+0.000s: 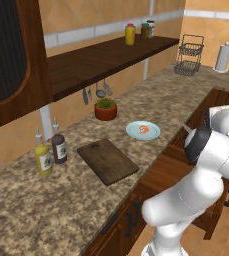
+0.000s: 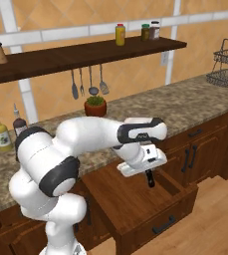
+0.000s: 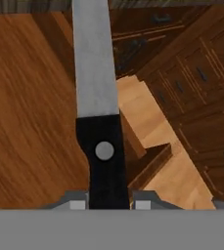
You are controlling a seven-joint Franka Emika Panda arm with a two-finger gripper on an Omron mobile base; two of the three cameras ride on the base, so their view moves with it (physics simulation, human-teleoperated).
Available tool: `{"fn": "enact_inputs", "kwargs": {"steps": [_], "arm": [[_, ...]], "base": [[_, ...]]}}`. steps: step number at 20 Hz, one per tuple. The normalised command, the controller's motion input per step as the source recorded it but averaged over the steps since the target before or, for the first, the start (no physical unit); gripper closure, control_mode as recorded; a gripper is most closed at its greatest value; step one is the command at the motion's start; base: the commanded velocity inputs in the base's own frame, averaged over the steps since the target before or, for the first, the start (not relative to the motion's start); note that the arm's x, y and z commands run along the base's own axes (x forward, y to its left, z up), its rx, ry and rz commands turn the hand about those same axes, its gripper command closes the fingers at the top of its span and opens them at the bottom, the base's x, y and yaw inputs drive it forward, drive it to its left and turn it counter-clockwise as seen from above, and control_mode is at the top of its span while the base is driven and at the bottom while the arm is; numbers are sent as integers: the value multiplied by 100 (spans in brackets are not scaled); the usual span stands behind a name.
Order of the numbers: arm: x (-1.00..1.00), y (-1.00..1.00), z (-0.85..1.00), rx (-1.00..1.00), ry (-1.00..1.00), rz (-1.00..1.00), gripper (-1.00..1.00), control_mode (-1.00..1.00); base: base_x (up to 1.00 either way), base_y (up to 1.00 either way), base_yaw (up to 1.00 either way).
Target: Pick up the knife from the drawer and place it on the cutting board. Then place the meat from the plate to the cutting board.
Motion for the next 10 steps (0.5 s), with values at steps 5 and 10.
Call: {"fn": "enact_inputs", "kwargs": {"steps": [5, 10], "arm": [[71, 43, 96, 1, 8, 1, 100, -100], [37, 93, 44, -2, 5, 4, 100, -100]], "base": [[0, 0, 0], [0, 0, 0]]}}
